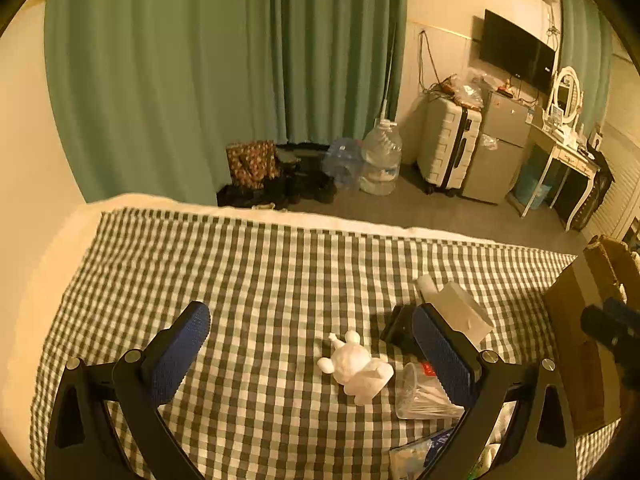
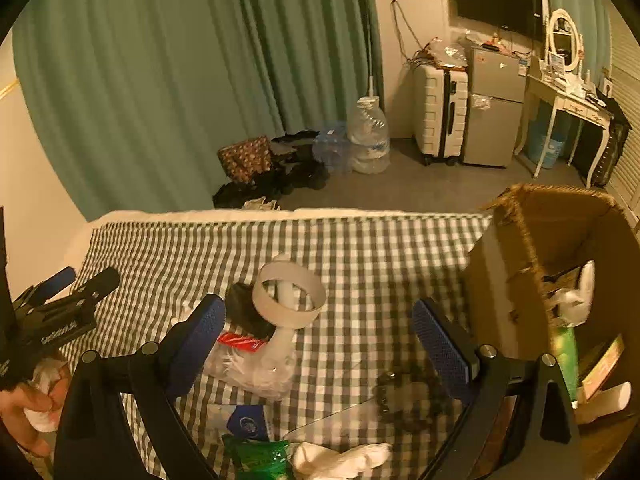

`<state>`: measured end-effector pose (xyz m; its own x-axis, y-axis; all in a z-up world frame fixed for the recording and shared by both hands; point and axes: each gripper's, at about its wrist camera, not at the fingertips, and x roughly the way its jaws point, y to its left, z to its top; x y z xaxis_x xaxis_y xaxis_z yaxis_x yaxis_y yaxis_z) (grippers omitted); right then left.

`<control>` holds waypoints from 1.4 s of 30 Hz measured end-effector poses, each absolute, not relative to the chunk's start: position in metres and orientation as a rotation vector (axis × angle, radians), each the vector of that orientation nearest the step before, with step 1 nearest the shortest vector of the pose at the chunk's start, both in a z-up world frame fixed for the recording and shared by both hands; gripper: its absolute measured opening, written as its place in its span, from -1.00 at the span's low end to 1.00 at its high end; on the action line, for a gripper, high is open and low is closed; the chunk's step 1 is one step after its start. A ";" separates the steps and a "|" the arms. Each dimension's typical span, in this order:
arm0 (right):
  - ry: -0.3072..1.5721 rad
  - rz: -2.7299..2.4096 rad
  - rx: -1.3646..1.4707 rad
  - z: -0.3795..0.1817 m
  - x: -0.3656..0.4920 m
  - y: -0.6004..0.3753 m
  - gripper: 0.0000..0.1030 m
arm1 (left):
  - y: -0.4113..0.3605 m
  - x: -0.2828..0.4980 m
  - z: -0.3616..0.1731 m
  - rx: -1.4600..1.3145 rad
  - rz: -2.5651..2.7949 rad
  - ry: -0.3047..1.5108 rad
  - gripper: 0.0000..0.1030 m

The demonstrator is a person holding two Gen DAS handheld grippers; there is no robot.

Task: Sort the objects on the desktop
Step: 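Move both tools back over the bed toward the plush toy and tape roll, then grasp the white plush toy with the left tool while the right tool grasps the tape roll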

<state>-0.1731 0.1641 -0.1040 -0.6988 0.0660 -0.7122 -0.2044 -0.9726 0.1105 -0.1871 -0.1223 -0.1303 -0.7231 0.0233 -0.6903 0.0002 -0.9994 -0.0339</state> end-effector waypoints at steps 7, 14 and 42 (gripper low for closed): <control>0.258 2.724 -1.271 -0.142 -0.186 0.155 0.85 | -0.119 -0.195 -0.159 -1.232 2.858 -0.032 1.00; 0.231 2.725 -1.305 -0.159 -0.213 0.154 0.64 | -0.116 -0.206 -0.186 -1.298 2.808 -0.044 1.00; 0.005 2.819 -1.435 -0.211 -0.264 0.131 -0.14 | -0.110 -0.240 -0.266 -1.512 2.523 -0.156 0.57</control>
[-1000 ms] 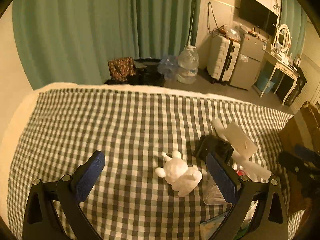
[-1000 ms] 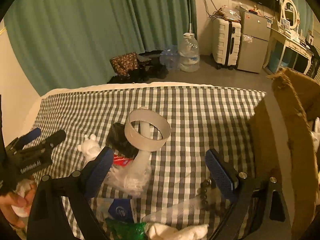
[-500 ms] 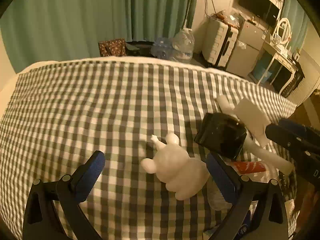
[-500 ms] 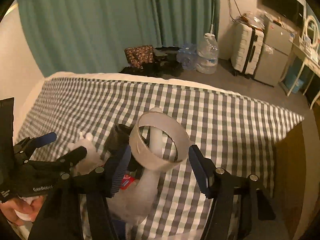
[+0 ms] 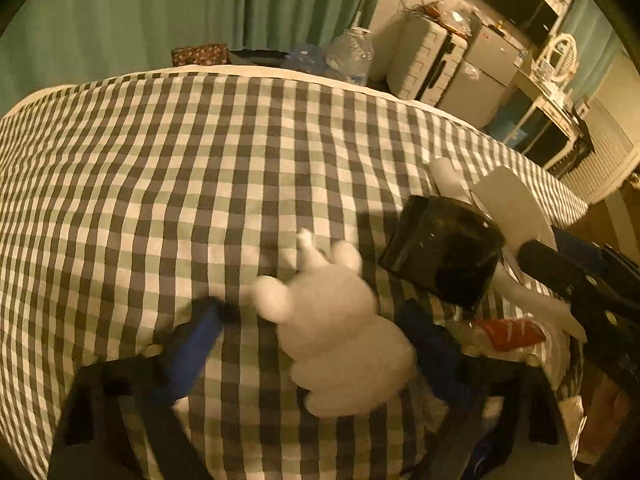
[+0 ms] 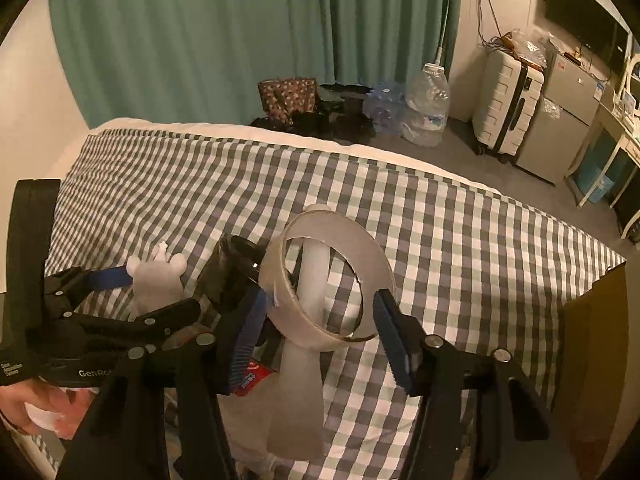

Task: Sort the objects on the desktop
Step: 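Grasp the white plush toy with the left tool while the right tool grasps the tape roll, then lift the plush toy with the left tool while the right tool lifts the tape roll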

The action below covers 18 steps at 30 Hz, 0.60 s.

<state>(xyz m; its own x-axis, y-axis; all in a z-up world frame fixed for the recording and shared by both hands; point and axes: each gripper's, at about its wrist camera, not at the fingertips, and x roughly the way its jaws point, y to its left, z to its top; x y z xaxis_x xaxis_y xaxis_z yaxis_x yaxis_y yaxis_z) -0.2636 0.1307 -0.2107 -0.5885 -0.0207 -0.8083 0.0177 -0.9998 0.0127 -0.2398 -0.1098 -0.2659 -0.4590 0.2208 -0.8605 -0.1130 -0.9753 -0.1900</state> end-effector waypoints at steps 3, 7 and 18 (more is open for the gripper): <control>0.019 -2.766 1.458 -0.214 -0.260 0.126 -0.58 | -0.107 -0.234 -0.262 -1.517 2.522 -0.099 0.12; 0.028 -2.801 1.457 -0.208 -0.256 0.124 -0.92 | -0.101 -0.225 -0.254 -1.503 2.532 -0.013 0.11; -0.145 -2.844 1.392 -0.177 -0.236 0.151 -0.94 | -0.105 -0.201 -0.196 -1.368 2.657 0.037 0.11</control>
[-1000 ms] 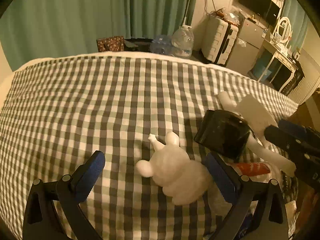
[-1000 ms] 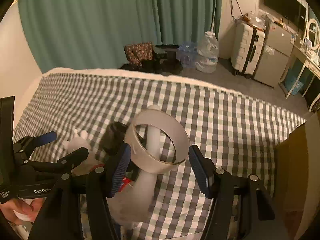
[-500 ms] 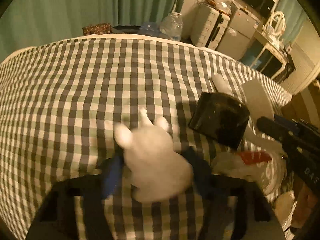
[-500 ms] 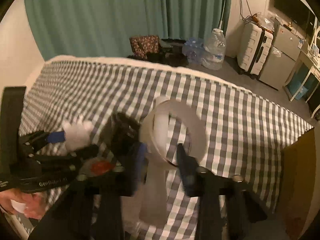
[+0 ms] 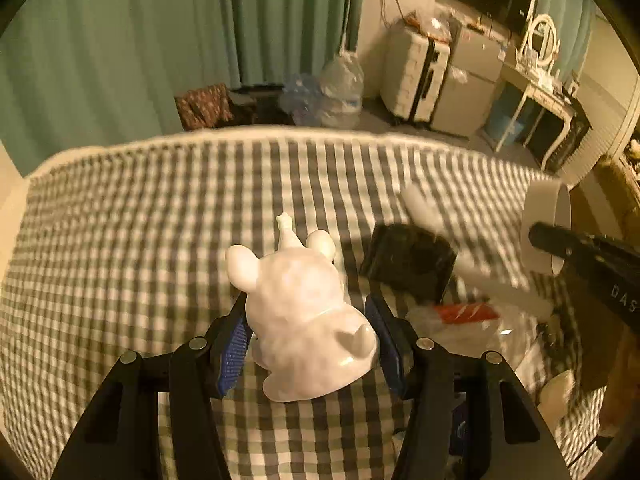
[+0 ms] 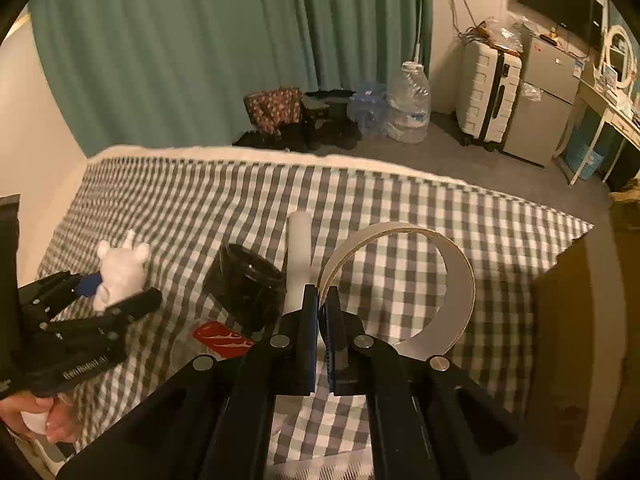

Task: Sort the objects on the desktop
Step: 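Lift the plush toy with the left tool while the right tool lifts the tape roll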

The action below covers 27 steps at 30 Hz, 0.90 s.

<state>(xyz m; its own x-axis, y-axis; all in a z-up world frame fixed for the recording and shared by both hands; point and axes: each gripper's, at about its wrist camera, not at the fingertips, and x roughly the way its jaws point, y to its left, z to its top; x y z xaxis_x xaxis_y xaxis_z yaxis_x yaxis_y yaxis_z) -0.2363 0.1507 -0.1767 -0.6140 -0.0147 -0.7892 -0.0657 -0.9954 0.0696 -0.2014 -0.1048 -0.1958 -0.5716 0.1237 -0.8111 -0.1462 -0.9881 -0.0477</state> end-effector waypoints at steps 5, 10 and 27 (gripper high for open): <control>0.180 2.859 -1.259 -0.150 -0.219 0.156 -0.94 | -0.112 -0.194 -0.161 -1.289 2.716 0.041 0.11; 0.193 2.878 -1.210 -0.131 -0.202 0.160 -0.94 | -0.124 -0.179 -0.137 -1.256 2.770 0.018 0.11; 0.138 2.989 -1.033 -0.048 -0.157 0.131 -0.94 | -0.139 -0.116 -0.060 -1.068 2.932 -0.054 0.11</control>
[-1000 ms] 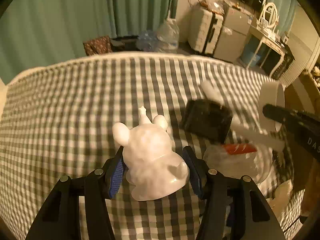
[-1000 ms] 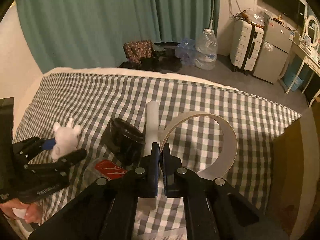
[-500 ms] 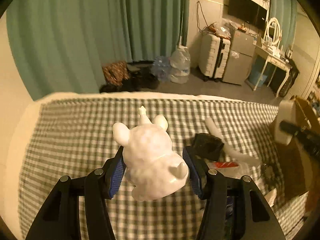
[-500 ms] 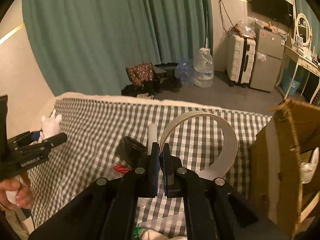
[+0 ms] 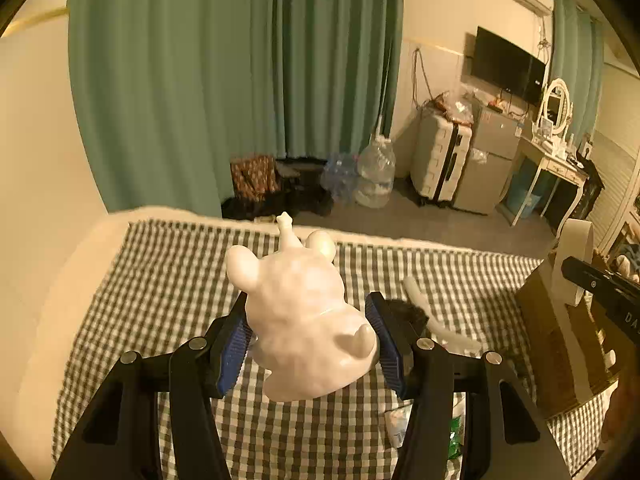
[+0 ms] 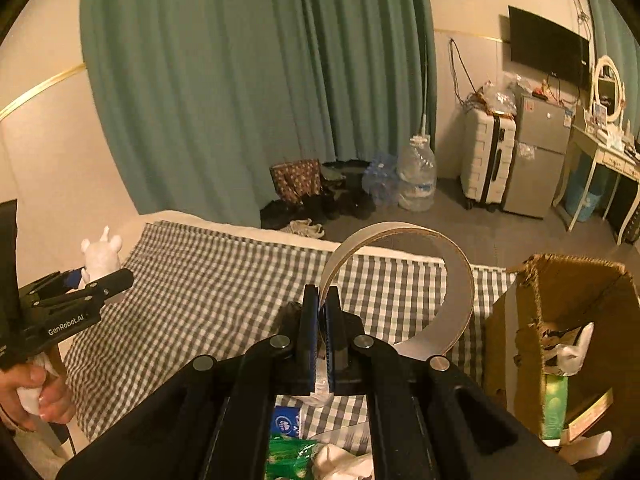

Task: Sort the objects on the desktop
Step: 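Lift the plush toy with the left tool while the right tool lifts the tape roll, then carry the plush toy and tape roll over the cardboard box with both tools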

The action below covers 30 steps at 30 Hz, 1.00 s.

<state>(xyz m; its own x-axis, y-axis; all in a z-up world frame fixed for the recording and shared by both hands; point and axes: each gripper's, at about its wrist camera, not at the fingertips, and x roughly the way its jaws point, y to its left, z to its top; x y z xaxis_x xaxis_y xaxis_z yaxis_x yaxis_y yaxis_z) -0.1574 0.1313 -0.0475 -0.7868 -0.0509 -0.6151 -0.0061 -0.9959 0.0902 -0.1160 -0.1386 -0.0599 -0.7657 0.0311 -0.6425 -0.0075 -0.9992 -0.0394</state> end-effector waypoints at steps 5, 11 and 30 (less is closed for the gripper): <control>-0.146 -2.956 0.976 -0.031 -0.142 0.130 -0.94 | -0.135 -0.106 -0.038 -1.005 2.940 -0.071 0.11; -0.123 -2.971 0.939 -0.017 -0.125 0.133 -0.94 | -0.130 -0.102 -0.024 -0.979 2.947 -0.088 0.11; -0.143 -3.090 0.869 0.033 -0.071 0.194 -0.94 | -0.047 -0.102 0.015 -0.876 2.860 -0.073 0.12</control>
